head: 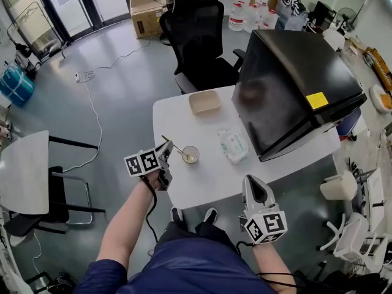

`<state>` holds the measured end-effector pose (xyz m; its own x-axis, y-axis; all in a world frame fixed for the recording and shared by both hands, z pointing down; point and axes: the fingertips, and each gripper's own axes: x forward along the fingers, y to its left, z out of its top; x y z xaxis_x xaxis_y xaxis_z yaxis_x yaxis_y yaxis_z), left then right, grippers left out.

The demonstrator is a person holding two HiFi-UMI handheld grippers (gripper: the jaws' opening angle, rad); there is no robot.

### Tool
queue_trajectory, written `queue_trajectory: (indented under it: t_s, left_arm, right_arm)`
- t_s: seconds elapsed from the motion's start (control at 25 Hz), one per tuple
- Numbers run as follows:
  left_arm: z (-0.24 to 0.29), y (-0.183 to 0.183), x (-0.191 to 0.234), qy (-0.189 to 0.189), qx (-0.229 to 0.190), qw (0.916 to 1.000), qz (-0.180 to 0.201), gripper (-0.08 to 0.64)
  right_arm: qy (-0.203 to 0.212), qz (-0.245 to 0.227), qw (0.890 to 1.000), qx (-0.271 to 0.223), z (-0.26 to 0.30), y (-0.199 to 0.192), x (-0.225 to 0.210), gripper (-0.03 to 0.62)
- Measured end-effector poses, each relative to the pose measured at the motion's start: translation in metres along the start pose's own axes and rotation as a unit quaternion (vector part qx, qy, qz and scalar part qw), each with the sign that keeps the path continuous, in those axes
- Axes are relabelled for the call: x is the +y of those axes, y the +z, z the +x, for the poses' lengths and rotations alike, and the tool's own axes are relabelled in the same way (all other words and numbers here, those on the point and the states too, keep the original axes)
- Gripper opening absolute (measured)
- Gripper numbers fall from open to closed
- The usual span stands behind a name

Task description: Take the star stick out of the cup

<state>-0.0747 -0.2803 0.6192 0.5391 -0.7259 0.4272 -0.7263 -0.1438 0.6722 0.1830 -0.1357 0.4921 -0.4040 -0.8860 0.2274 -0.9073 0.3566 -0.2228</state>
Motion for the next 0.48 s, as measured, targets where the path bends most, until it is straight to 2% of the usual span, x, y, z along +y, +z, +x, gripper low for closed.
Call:
queue_trajectory:
  t_s: [0.48]
  left_arm:
    - [-0.051,0.030,-0.034,-0.007,-0.087,0.9961,-0.013,0.009]
  right_arm:
    - [0.043,-0.027,0.999,-0.018,0.027,0.029,-0.015,0.008]
